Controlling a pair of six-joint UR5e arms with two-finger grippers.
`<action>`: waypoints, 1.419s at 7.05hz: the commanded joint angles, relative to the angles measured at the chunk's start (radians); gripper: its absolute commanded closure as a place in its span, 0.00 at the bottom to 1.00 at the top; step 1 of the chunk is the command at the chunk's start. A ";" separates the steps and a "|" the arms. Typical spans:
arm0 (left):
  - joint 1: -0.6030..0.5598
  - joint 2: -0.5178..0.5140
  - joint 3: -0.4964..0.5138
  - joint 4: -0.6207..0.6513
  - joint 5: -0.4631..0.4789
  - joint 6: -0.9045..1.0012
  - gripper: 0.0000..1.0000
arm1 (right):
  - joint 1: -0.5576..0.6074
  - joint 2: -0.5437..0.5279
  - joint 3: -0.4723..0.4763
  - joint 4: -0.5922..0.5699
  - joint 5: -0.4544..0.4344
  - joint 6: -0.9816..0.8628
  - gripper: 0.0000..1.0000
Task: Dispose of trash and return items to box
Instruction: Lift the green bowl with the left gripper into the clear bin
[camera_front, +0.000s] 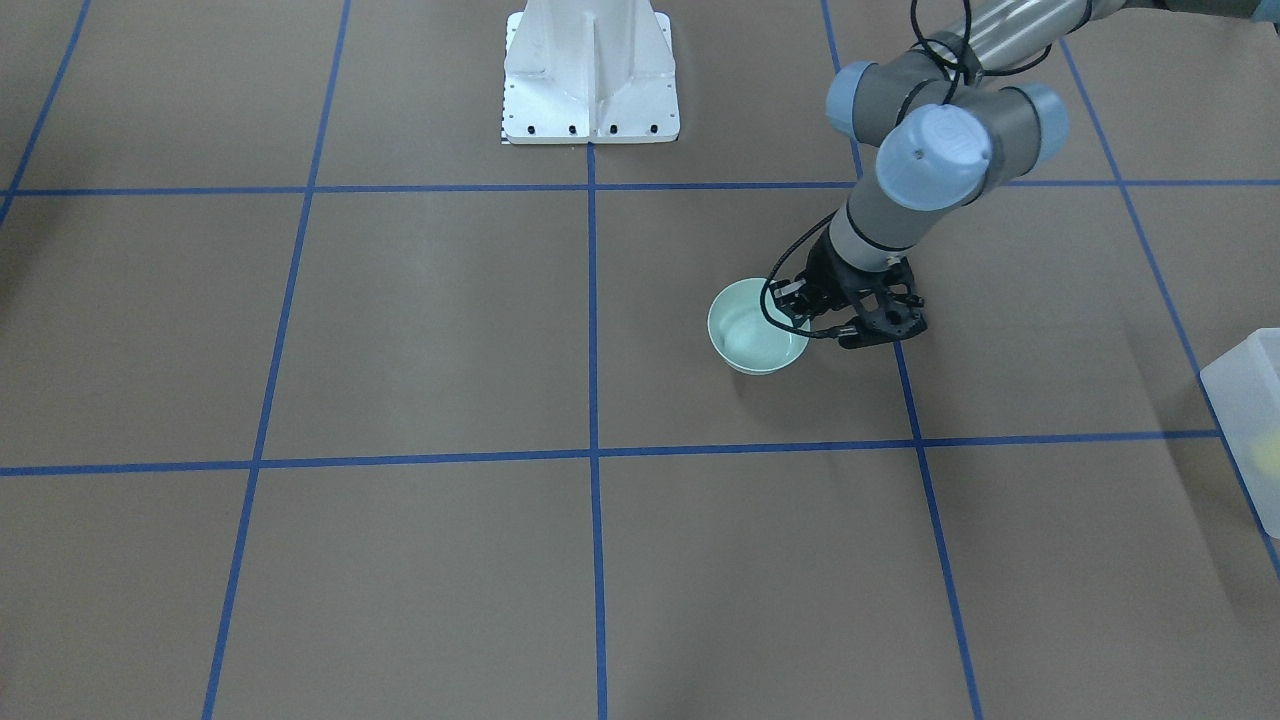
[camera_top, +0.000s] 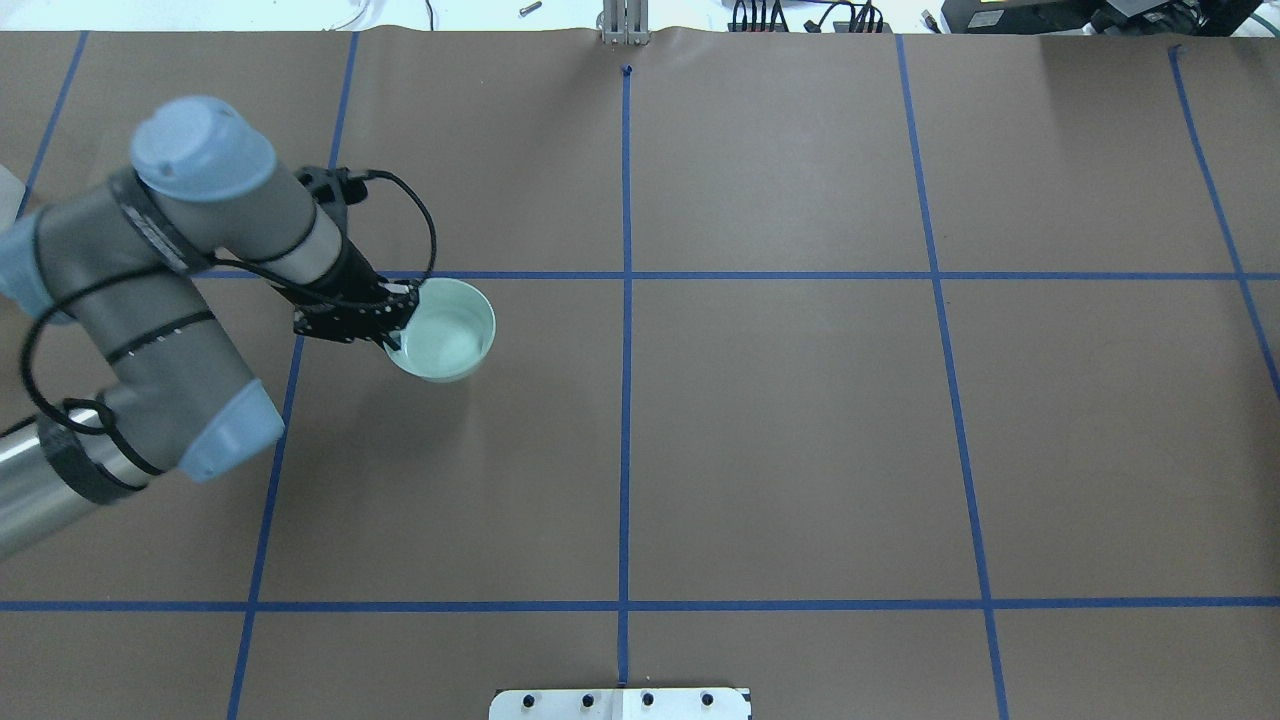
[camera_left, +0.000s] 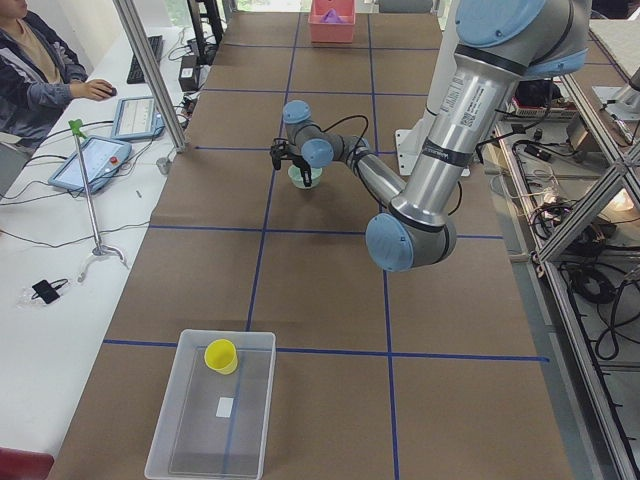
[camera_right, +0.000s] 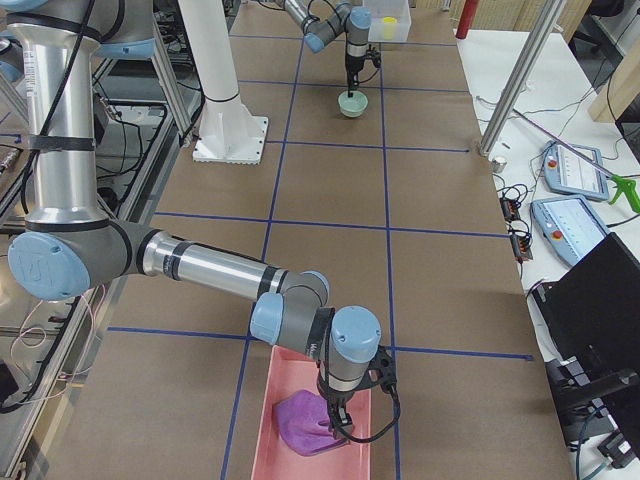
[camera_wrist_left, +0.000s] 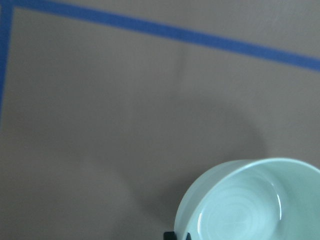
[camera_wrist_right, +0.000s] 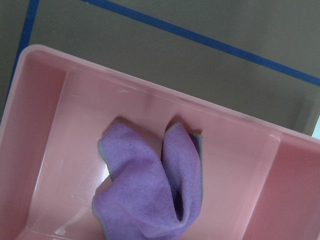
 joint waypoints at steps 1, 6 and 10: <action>-0.201 0.165 -0.074 0.002 -0.120 0.291 1.00 | 0.010 0.001 0.005 0.001 0.002 0.000 0.00; -0.814 0.148 0.495 0.110 -0.188 1.449 1.00 | 0.017 -0.016 0.063 -0.013 0.034 0.005 0.00; -0.898 -0.024 1.127 -0.226 -0.144 1.565 1.00 | -0.009 -0.016 0.162 -0.016 0.154 0.209 0.00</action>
